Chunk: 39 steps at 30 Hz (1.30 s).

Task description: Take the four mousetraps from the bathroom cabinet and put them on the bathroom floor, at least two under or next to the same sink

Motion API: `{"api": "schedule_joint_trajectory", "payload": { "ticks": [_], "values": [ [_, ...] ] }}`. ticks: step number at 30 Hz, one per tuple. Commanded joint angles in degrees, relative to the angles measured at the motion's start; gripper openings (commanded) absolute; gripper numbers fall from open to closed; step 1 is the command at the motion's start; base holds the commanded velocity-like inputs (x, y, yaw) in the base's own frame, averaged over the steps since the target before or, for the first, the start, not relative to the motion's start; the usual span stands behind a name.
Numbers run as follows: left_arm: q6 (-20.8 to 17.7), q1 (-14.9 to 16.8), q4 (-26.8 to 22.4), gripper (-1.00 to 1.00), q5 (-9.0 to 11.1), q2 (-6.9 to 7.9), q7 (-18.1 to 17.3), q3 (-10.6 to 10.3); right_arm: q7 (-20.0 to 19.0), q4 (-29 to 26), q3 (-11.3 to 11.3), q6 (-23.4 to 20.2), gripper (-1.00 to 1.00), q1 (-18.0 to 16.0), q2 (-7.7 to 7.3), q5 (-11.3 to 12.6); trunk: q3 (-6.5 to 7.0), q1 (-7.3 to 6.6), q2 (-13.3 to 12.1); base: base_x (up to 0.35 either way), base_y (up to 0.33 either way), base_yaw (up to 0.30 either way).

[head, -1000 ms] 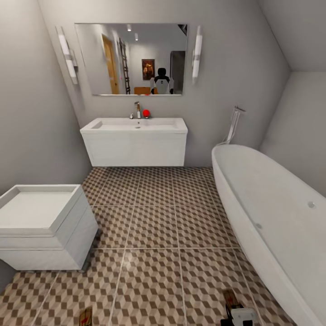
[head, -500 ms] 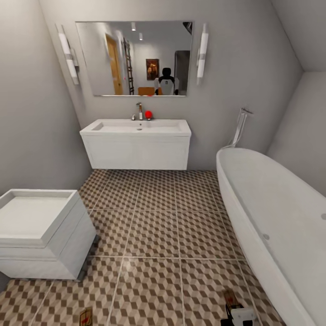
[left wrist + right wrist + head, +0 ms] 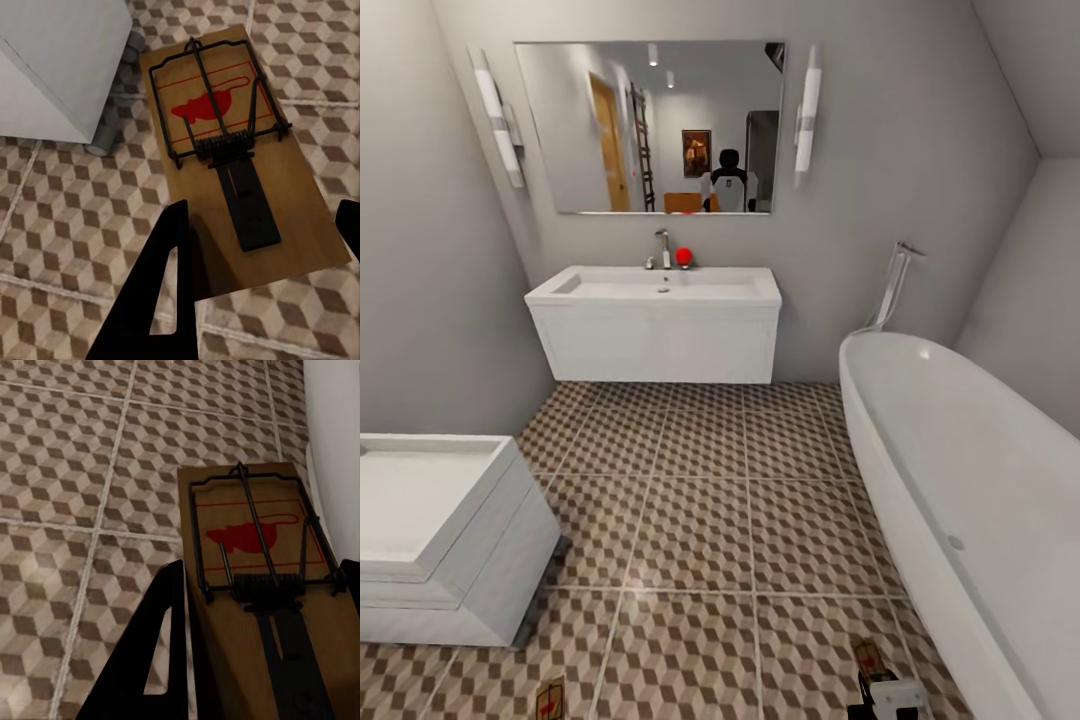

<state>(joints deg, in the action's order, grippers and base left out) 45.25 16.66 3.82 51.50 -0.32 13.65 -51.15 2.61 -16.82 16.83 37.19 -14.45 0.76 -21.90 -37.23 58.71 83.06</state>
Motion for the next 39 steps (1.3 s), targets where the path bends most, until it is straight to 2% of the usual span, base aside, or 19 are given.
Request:
{"api": "schedule_joint_trajectory", "payload": {
  "ticks": [1,39],
  "values": [
    [0.08,0.04,0.1,-1.0,-0.43,-0.03,0.59,-0.27,0.11,0.03,0.31,0.16,-1.0,-0.04,0.04,-0.51,-0.05,0.02,0.02,0.21,-0.003,0.0],
    [0.03,0.04,0.05,-1.0,-0.43,-0.03,0.59,-0.27,0.11,0.03,0.31,0.17,-1.0,-0.04,0.04,-0.6,-0.05,0.02,0.02,0.21,0.0,0.0]
  ]
}}
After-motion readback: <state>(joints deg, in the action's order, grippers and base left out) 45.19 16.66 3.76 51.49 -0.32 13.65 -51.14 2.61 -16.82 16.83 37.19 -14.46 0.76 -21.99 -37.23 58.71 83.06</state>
